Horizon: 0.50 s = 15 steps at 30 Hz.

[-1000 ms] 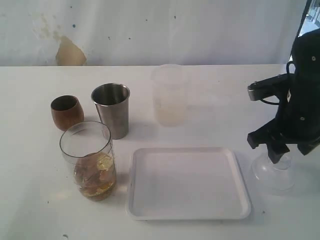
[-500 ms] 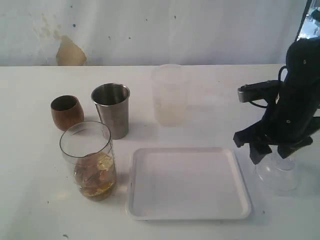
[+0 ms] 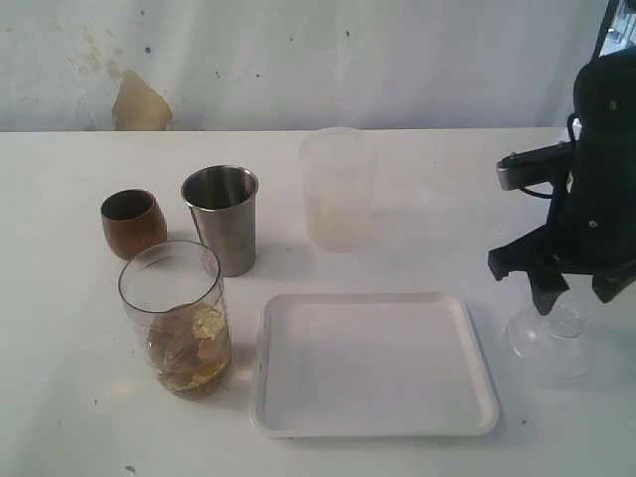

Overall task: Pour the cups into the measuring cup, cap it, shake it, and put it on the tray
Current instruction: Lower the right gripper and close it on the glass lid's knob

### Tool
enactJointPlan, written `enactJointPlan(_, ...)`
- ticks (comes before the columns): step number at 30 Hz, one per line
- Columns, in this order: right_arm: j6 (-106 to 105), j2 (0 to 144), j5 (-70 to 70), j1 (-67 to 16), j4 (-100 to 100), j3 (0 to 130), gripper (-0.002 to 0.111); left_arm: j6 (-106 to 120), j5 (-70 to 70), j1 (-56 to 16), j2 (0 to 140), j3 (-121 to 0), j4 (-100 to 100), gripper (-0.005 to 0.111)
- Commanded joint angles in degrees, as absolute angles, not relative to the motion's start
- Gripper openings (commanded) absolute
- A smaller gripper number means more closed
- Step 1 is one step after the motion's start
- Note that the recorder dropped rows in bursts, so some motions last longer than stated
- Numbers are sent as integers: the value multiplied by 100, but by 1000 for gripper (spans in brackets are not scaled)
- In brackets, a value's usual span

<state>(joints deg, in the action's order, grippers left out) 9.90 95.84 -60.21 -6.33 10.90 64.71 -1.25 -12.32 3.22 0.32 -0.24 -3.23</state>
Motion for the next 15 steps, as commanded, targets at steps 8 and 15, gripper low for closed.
enactJointPlan(8,1052,9967,-6002,-549,1052,6448,57,-125,-1170,287,0,0,-346,0)
enactJointPlan(15,1029,9976,-6002,-528,1052,6407,40,-125,-1170,287,0,0,-346,0)
